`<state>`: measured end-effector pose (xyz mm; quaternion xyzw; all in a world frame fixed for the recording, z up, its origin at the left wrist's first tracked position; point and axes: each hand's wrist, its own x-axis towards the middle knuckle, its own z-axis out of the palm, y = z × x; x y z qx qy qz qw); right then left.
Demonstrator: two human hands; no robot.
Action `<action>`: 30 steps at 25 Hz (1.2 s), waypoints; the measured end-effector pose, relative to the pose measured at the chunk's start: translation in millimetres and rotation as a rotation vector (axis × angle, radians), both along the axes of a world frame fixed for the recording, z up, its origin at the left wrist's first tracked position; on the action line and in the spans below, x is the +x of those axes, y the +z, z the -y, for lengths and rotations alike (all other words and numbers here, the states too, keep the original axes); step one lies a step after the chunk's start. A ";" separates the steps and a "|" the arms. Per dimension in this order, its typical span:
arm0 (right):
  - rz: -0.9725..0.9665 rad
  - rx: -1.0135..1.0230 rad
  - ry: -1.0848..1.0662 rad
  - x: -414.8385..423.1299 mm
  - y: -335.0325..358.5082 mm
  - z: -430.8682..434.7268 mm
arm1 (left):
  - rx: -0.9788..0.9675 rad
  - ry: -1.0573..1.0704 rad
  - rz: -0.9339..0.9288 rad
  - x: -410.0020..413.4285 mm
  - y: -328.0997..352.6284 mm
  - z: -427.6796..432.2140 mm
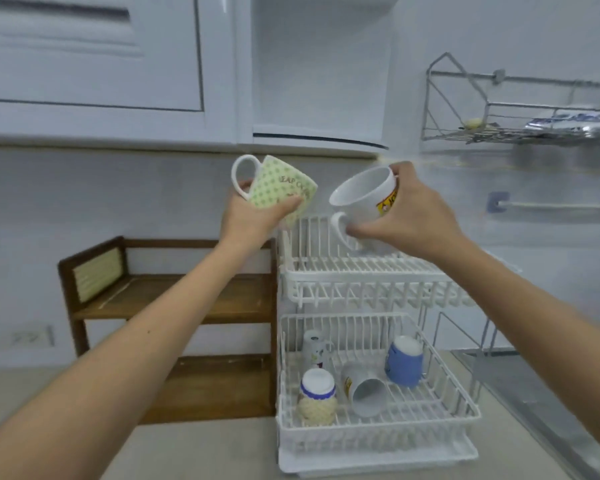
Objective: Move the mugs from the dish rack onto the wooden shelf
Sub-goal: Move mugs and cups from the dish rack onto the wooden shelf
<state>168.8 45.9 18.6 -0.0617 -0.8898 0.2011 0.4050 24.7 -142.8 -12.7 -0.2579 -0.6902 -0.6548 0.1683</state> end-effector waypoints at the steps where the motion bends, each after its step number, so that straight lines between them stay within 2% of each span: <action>1: -0.014 -0.085 0.069 -0.6 -2.0 17.8 | 0.099 -0.028 0.057 2.5 -3.7 17.0; 5: 0.018 -0.393 0.332 -19.8 -13.5 81.0 | 0.367 -0.038 0.259 1.4 -25.4 79.7; 8: 0.097 -0.527 0.486 -60.0 -27.4 121.7 | 0.430 0.034 0.352 -17.3 -46.4 121.0; 11: 0.146 -0.581 0.509 -114.3 -47.8 159.5 | 0.484 0.071 0.414 -44.2 -69.3 154.3; 15: 0.214 -0.694 0.376 -184.4 -85.3 200.1 | 0.356 0.273 0.522 -91.3 -101.3 184.1; 18: 0.246 -0.702 0.268 -230.1 -113.0 217.3 | 0.245 0.426 0.577 -128.0 -119.3 194.8; 22: 0.277 -0.739 0.209 -280.7 -140.8 228.0 | 0.093 0.535 0.567 -164.1 -134.3 202.7; 24: 0.274 -0.774 0.176 -300.0 -151.2 233.5 | -0.013 0.567 0.531 -180.9 -143.6 205.7; 30: 0.233 -0.733 0.211 -324.7 -170.2 233.4 | -0.139 0.512 0.429 -207.2 -153.0 203.0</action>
